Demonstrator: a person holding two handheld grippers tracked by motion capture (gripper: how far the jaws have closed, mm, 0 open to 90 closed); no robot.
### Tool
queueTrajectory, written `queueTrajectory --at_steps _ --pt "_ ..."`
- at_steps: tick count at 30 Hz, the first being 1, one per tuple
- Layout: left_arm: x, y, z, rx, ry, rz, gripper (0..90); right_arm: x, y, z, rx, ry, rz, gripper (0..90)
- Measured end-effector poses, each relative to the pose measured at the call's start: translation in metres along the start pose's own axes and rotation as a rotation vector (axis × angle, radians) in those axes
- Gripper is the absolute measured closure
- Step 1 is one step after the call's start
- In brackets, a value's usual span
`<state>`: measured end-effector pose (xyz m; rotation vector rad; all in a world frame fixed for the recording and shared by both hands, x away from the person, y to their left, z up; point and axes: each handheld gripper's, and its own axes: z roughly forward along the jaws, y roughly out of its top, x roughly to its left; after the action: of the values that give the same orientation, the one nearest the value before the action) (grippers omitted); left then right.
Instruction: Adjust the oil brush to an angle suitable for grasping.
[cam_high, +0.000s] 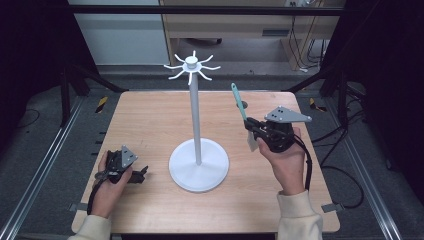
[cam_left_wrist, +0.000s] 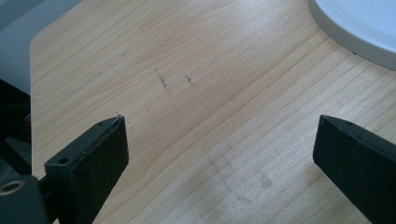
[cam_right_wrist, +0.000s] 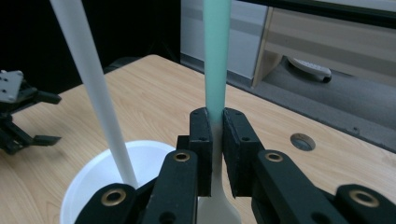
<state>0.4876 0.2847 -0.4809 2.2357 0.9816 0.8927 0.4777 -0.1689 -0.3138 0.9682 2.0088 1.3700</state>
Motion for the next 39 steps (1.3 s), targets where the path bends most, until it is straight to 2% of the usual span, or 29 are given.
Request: queueTrajectory --at_steps 7,15,29,39 --pt "0.0 0.0 0.0 0.001 -0.001 0.002 2.9 0.008 0.008 -0.007 -0.045 0.019 -0.014 82.6" --pt "-0.001 0.0 0.0 0.001 -0.001 0.003 2.9 0.011 0.011 -0.012 -0.086 0.034 -0.011 82.6" --pt "-0.001 0.0 0.0 0.0 -0.005 0.003 2.9 0.017 0.014 -0.018 -0.142 0.065 0.024 82.6" --pt "0.0 0.0 0.0 -0.001 -0.003 0.0 2.9 0.028 0.022 -0.025 -0.182 0.089 0.0 82.6"
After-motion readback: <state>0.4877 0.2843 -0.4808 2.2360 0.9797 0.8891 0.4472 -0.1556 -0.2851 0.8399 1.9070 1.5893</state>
